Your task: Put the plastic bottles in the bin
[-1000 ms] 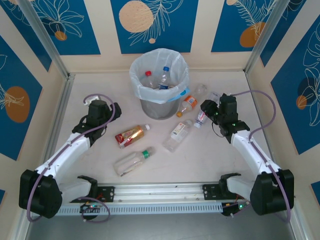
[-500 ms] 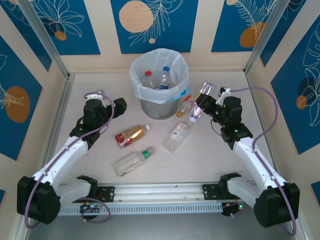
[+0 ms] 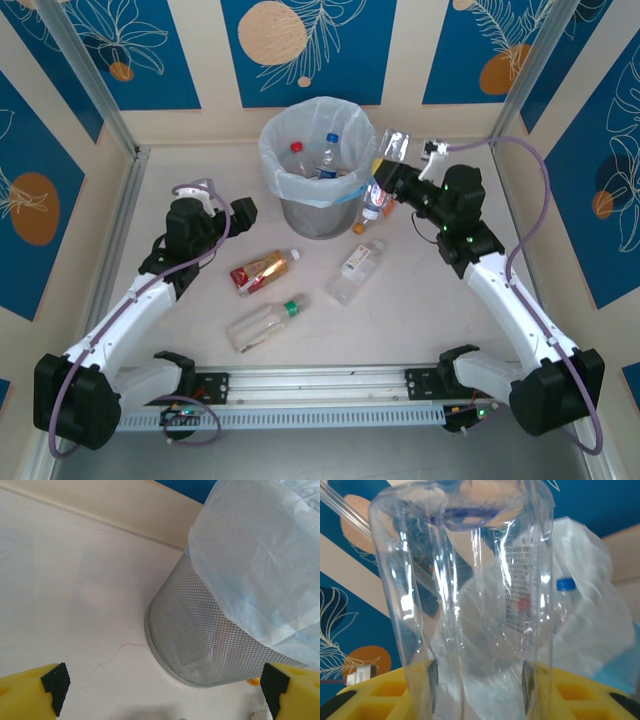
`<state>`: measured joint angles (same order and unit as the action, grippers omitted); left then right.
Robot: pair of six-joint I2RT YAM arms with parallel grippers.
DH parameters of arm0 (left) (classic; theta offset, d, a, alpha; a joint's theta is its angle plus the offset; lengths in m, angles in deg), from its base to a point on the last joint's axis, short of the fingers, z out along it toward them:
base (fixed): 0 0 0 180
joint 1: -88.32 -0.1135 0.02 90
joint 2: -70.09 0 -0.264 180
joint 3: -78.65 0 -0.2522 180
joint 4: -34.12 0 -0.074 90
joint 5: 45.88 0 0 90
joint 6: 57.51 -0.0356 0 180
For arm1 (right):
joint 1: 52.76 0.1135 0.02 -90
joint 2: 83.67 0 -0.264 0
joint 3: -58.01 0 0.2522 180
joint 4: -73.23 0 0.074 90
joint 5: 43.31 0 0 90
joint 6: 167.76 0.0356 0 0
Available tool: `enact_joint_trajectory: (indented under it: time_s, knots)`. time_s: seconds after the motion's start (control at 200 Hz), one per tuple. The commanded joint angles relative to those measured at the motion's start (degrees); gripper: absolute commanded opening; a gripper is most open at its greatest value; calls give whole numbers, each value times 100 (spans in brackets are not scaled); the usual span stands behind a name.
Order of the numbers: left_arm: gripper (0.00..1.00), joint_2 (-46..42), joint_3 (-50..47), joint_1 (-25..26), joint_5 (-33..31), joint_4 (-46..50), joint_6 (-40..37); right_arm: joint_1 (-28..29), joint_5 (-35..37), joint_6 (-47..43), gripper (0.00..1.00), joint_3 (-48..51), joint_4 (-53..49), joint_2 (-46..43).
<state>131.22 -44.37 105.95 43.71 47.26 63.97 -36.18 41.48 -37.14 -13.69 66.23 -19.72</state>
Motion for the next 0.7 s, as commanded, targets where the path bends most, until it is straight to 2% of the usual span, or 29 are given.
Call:
enact_joint_trajectory:
  time_s: [0.0, 0.44, 0.615, 0.695]
  knots:
    - [99, -39, -7, -69, 93, 122, -160, 20, -250, -298, 45, -506, -106, 259]
    - [99, -39, -24, -72, 84, 316, -174, 23, -24, -1212, 42, -2569, -332, 2005]
    - [99, -73, 6, -71, 106, 391, -203, 109, 68, -1989, 41, -3764, -1402, 2948]
    - [99, -97, 20, -75, 61, 440, -238, 226, 556, -2527, 41, -4301, -1953, 3332]
